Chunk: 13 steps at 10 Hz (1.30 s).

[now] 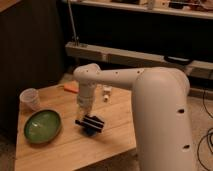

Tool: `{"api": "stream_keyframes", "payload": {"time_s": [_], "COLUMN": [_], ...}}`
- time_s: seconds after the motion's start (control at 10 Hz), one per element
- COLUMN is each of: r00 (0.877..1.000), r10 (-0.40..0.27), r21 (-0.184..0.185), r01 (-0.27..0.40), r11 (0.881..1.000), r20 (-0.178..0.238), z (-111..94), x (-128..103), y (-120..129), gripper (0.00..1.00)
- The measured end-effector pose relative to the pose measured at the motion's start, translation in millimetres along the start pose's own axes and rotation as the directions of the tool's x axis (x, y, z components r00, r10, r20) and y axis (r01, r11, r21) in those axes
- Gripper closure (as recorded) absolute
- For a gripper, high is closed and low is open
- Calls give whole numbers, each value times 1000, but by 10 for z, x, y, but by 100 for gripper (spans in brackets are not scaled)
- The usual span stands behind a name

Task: Place the eraser on the white sponge

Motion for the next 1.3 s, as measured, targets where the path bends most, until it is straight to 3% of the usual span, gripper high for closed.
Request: {"api": "stream_keyframes", "payload": {"time_s": [0.4, 0.7, 1.3], "r00": [999, 1000, 999], "r10": [-6, -2, 12], "r21": [9, 23, 64], "r01": [6, 3, -9], "r11": [1000, 1000, 998], "r20": [-32, -30, -44], "z": [76, 133, 202], "x": [8, 69, 91], "y": [6, -55, -164], "gripper": [100, 98, 39]}}
